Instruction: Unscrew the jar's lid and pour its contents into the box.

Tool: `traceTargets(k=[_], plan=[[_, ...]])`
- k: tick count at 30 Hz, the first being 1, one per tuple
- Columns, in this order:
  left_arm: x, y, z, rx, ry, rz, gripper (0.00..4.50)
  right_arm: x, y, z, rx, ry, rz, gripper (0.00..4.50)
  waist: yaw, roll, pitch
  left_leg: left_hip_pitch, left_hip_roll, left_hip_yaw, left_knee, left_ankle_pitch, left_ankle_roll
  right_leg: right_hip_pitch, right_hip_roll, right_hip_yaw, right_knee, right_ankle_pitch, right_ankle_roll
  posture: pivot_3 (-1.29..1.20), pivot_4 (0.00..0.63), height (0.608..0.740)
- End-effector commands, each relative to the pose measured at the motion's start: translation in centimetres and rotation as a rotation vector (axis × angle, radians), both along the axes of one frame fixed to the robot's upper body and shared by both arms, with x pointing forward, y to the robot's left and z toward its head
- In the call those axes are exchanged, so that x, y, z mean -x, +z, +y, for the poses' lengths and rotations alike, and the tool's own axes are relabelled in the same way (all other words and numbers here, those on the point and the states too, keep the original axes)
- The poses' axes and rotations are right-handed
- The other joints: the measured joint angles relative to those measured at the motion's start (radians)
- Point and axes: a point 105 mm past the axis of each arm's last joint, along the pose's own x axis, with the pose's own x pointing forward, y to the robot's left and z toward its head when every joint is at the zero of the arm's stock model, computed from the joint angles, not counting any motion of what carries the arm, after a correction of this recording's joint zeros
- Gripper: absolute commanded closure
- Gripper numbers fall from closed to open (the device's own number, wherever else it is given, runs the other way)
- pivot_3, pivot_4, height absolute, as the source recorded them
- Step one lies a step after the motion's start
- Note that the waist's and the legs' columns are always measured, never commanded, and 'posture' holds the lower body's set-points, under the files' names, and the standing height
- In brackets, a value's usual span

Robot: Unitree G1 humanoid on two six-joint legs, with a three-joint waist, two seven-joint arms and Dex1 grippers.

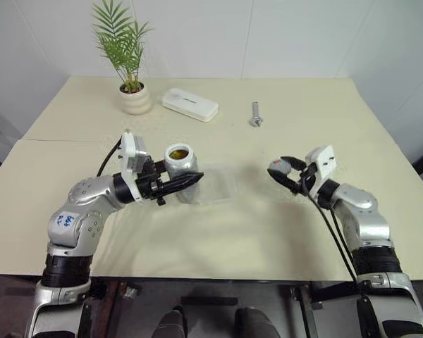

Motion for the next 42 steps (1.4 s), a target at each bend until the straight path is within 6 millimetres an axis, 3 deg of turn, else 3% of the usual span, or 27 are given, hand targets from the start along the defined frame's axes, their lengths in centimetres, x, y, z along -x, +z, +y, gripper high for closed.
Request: traceTargets(k=[1, 2, 5, 8, 13, 18, 23, 28, 32, 36, 42], plan=[[0.1, 1.1, -0.1, 0.026, -0.022, -0.026, 2.49, -0.3, -0.5, -1.1, -0.035, -0.052, -0.024, 1.96, -0.003, 0.0, 0.0, 0.0, 0.0, 0.001, 0.0, 0.0, 0.0, 0.0, 0.0, 0.001, 0.0, 0.0, 0.0, 0.0, 0.15, 0.74], [0.1, 1.1, -0.2, 0.026, -0.025, -0.025, 2.49, -0.4, -0.9, -1.4, -0.049, -0.071, -0.015, 1.96, -0.004, 0.0, 0.0, 0.0, 0.0, 0.001, 0.0, 0.0, 0.0, 0.0, 0.0, 0.002, 0.0, 0.0, 0.001, 0.0, 0.15, 0.74], [0.1, 1.1, -0.2, 0.024, -0.03, -0.025, 2.49, -0.5, -1.5, -2.3, -0.107, -0.109, 0.013, 0.98, 0.0, 0.0, 0.0, 0.001, 0.0, 0.001, 0.0, 0.0, 0.0, 0.0, 0.0, 0.002, 0.0, 0.0, 0.001, 0.0, 0.15, 0.74], [0.0, 1.1, -0.2, 0.027, -0.029, -0.022, 2.49, -0.4, -0.4, -2.8, -0.117, -0.106, -0.028, 0.03, 0.001, 0.0, 0.0, 0.002, 0.0, 0.001, 0.0, 0.0, 0.0, 0.002, 0.0, 0.002, 0.0, 0.0, 0.001, 0.0, 0.15, 0.74], [-0.6, 1.2, 0.3, 0.01, -0.007, -0.026, 2.49, 0.4, 4.1, -2.2, -0.114, 0.001, -0.126, 0.03, 0.001, 0.0, 0.0, 0.002, 0.0, 0.001, 0.001, 0.0, 0.0, 0.002, 0.0, 0.002, 0.0, 0.001, 0.002, 0.0, 0.15, 0.74], [-2.7, 1.7, 1.5, -0.065, 0.063, -0.064, 2.49, 5.3, 9.3, 2.4, 0.011, 0.346, -0.159, 0.03, 0.0, 0.001, 0.001, 0.001, 0.0, 0.001, 0.0, 0.0, 0.0, 0.0, 0.001, 0.003, 0.001, 0.001, 0.001, 0.0, 0.15, 0.74], [-5.3, 1.6, 2.1, -0.227, 0.151, -0.104, 2.49, 9.7, 11.2, 5.3, 0.103, 0.524, -0.135, 0.03, 0.004, 0.001, 0.001, 0.001, 0.0, 0.001, 0.0, 0.0, 0.0, 0.001, 0.001, 0.002, -0.002, 0.001, 0.002, 0.0, 0.15, 0.74], [-7.3, 2.2, 2.3, -0.395, 0.253, -0.197, 2.49, 10.4, 11.2, 5.6, 0.097, 0.497, -0.121, 0.03, 0.005, 0.001, 0.001, -0.002, -0.001, 0.001, 0.001, -0.001, 0.001, 0.001, 0.0, 0.002, -0.006, 0.002, 0.004, 0.0, 0.15, 0.74], [-9.2, 2.6, 2.1, -0.605, 0.426, -0.45, 2.49, 10.2, 10.2, 5.2, 0.089, 0.448, -0.102, 0.03, 0.008, 0.001, 0.001, -0.002, -0.001, 0.001, 0.0, -0.002, 0.002, 0.001, 0.0, 0.002, -0.007, 0.002, 0.004, 0.0, 0.15, 0.74], [-9.3, 5.1, 0.7, -0.757, 0.602, -1.036, 2.49, 9.9, 9.8, 4.9, 0.068, 0.406, -0.095, 0.03, 0.004, 0.0, 0.001, -0.003, -0.001, 0.002, 0.0, -0.002, 0.002, 0.0, -0.001, 0.002, -0.008, 0.003, 0.005, 0.0, 0.15, 0.74], [-9.0, 2.9, -1.4, -1.027, 0.554, -1.699, 2.49, 9.7, 9.3, 5.1, 0.036, 0.389, -0.082, 0.03, 0.005, 0.0, 0.001, -0.002, -0.001, 0.004, 0.0, -0.002, 0.003, 0.0, -0.001, 0.004, -0.008, 0.003, 0.007, 0.0, 0.15, 0.74]])
